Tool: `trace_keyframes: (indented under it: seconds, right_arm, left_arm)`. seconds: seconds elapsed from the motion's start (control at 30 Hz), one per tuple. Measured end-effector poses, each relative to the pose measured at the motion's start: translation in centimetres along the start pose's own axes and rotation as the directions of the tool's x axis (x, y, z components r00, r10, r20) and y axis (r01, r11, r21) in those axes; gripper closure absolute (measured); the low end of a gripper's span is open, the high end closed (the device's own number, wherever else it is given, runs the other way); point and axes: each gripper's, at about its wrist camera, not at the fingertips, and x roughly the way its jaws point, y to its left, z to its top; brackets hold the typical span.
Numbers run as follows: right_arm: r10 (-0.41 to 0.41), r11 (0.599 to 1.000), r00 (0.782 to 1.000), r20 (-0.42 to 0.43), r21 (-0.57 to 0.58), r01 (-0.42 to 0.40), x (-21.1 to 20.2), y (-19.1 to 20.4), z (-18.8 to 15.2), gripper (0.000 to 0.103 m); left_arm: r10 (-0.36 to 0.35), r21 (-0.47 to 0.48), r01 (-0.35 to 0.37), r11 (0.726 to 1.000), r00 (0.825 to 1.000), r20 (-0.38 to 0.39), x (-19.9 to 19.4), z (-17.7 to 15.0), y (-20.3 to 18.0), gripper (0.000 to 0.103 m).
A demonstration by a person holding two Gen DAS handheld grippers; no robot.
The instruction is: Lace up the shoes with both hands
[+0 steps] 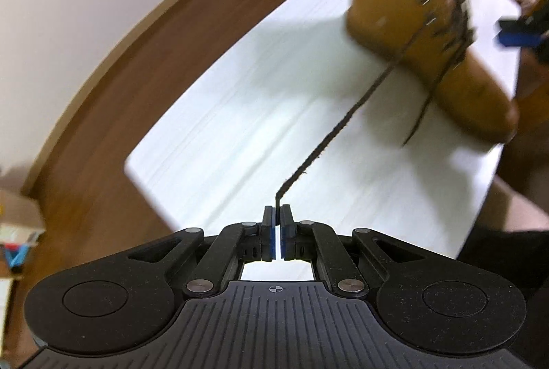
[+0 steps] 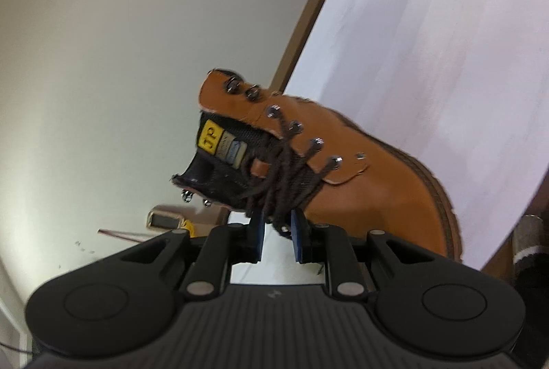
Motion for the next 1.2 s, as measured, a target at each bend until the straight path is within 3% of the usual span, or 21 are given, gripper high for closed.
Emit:
trace_keyframes:
  seconds: [0.13,0.27,0.57,0.73,0.83,0.97,1.07,1.2]
  right_arm:
    - [-0.020,1.000,0.999,0.038,0.006,0.020,-4.4,-0.8,0.0,0.082]
    - [-0.035,0.999,0.997,0.072,0.028,0.033,-3.3,-0.1,-1.0,0.082]
    - [-0.076,0.997,0.992,0.104,-0.001,0.077,-3.8,1.3,-2.7,0.079]
    - [-0.117,0.993,0.987,0.106,-0.023,0.120,-4.7,1.9,-3.5,0.078]
    - [-0.142,0.988,0.983,0.116,-0.038,0.147,-5.7,2.4,-4.0,0.077]
    - [-0.166,0.984,0.979,0.117,-0.046,0.172,-6.3,2.5,-4.4,0.077]
    - [-0.176,0.982,0.979,0.102,-0.053,0.182,-6.2,2.6,-4.2,0.076]
    - [-0.191,0.978,0.980,0.058,-0.075,0.195,-5.2,2.8,-3.3,0.075]
  left_arm:
    - [0.078,-0.008,-0.078,0.997,0.997,-0.026,-0.1,-2.3,2.5,0.101]
    - [0.142,-0.031,-0.143,0.989,0.988,-0.053,0.3,-4.7,5.4,0.101]
    - [0.125,-0.042,-0.124,0.991,0.992,0.023,1.2,-4.7,5.3,0.100]
    - [0.135,-0.068,-0.131,0.989,0.989,0.062,2.0,-4.9,5.4,0.083]
    - [0.123,-0.079,-0.116,0.990,0.988,0.089,2.0,-4.9,5.3,0.080]
    - [0.052,-0.095,-0.036,0.995,0.983,0.177,0.9,-4.6,3.8,0.071]
    - [-0.035,-0.043,0.047,0.998,0.969,0.244,0.2,-3.9,1.0,0.061]
    - [-0.125,0.058,0.113,0.992,0.950,0.285,0.4,-2.4,-3.9,0.058]
